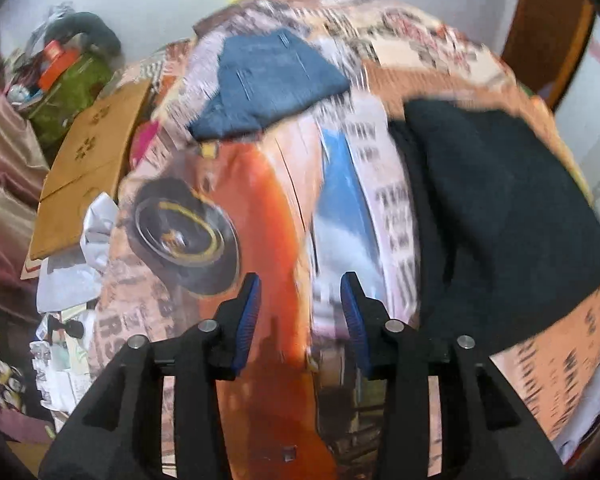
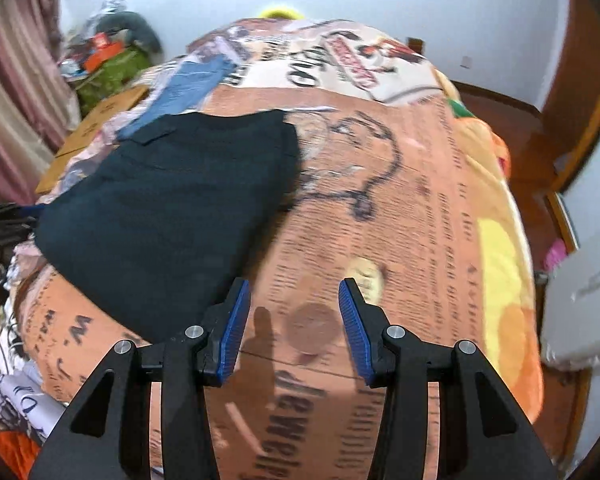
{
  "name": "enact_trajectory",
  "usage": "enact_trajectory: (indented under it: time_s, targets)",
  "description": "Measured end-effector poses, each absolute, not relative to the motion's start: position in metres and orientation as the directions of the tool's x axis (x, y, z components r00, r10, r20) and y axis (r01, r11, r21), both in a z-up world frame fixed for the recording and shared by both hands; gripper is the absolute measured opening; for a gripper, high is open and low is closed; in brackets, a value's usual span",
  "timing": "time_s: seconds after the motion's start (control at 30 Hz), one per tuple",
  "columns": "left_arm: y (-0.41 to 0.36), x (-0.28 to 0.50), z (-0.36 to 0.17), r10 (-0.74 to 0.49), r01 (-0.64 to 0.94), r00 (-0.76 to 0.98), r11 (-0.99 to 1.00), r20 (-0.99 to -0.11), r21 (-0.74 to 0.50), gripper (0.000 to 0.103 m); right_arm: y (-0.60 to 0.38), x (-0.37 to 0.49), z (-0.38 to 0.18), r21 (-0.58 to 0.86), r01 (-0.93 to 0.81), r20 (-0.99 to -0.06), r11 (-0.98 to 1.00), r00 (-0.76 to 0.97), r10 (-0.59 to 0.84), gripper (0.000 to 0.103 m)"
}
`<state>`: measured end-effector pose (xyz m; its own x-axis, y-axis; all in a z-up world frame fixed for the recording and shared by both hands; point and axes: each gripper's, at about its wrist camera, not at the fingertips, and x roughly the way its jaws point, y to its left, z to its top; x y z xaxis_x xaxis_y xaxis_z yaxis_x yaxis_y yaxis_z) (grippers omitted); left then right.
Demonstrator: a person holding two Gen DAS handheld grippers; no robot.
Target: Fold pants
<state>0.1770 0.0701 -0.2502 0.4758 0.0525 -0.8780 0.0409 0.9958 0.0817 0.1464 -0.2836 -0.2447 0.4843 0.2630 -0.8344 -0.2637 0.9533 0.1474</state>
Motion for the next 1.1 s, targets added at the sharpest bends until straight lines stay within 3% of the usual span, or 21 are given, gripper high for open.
enact_trajectory:
  time_s: [0.07, 0.13, 0.2, 0.37, 0.7, 0.8, 1.1]
  targets:
    - [0.068, 0.184, -0.234, 0.027, 0.041, 0.504, 0.998, -0.863, 0.055, 0.049, -0.289, 0.148, -0.24, 0.167, -0.247, -0.827, 0.954, 0.492, 0.272, 0.042]
    - [0.062, 0.192, -0.221, -0.022, 0.058, 0.524, 0.998, -0.852, 0.01, 0.065, -0.29, 0.152, -0.233, 0.193, -0.238, -0.814, 0.952, 0.503, 0.291, 0.048]
    - [0.05, 0.202, -0.211, -0.089, 0.091, 0.541, 0.995, -0.837, -0.047, 0.078, -0.289, 0.157, -0.226, 0.227, -0.239, -0.79, 0.944, 0.521, 0.322, 0.063]
    - [0.016, 0.236, -0.222, -0.21, 0.184, 0.447, 0.973, -0.869, -0.14, 0.082, -0.277, 0.175, -0.232, 0.293, -0.245, -0.777, 0.924, 0.502, 0.38, 0.073]
    - [-0.006, 0.284, -0.292, -0.311, 0.188, 0.164, 0.942, -0.936, -0.28, 0.084, -0.259, 0.199, -0.283, 0.463, -0.227, -0.798, 0.857, 0.313, 0.515, 0.074]
    - [-0.007, 0.291, -0.299, -0.335, 0.19, 0.136, 0.933, -0.932, -0.307, 0.092, -0.26, 0.206, -0.287, 0.504, -0.224, -0.784, 0.834, 0.288, 0.551, 0.077]
    - [-0.016, 0.315, -0.304, -0.418, 0.176, 0.106, 0.901, -0.902, -0.397, 0.093, -0.254, 0.224, -0.292, 0.569, -0.24, -0.75, 0.786, 0.24, 0.617, 0.077]
